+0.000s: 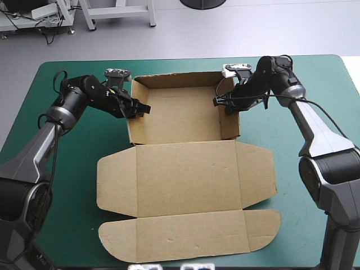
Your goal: Fold the box
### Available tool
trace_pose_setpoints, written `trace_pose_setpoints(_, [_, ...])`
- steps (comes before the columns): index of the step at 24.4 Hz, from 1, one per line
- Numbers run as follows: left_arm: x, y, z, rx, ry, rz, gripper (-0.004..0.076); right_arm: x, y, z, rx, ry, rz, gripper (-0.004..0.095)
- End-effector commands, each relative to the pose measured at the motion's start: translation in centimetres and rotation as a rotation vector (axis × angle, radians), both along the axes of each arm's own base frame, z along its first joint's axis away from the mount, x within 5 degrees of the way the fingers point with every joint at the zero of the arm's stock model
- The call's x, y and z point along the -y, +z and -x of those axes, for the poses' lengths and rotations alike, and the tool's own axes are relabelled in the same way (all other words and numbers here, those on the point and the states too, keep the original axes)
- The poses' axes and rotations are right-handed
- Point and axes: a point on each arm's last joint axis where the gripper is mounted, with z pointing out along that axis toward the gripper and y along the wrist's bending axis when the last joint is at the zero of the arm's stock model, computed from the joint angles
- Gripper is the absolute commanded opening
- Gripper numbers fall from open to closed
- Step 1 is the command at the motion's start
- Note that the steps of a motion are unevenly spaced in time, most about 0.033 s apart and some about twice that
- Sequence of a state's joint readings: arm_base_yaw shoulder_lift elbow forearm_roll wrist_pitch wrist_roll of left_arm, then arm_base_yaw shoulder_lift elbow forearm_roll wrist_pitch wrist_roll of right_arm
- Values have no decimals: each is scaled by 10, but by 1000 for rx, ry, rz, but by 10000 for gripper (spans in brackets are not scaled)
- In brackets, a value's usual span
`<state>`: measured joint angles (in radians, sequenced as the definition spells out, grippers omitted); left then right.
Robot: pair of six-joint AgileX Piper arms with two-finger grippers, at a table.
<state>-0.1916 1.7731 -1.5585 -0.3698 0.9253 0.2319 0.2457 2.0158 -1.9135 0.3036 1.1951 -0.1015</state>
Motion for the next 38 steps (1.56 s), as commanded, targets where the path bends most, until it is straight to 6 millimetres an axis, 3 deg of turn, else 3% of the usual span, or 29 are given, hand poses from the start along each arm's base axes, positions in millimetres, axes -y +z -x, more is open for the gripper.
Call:
trace_pose_setpoints(1, [6, 20, 1, 85, -15, 36, -9, 17, 15, 1, 43, -49, 120, -18])
trace_pose_setpoints(5, [19, 3, -4, 60, -50, -11, -9, 19, 1, -1, -3, -81, 203, -18])
trace_pose_setpoints(9, [35, -9, -7, 59, -35, -77, -9, 16, 1, -3, 27, -95, 259, -19])
trace_pose_setpoints(19, [61, 2, -6, 122, 18, -259, -9, 12, 1, -1, 8, -143, 229, -18])
trace_pose_setpoints(24, [61, -19, -6, -123, -45, -372, -9, 6, 2, 2, -24, -108, 169, -18])
trace_pose_setpoints(31, [66, -5, -6, -150, -81, -329, -9, 4, 4, 4, -24, -86, 148, -18])
trace_pose_setpoints(38, [75, -10, -7, -213, -133, -274, -9, 1, 6, 6, -19, -77, 144, -18])
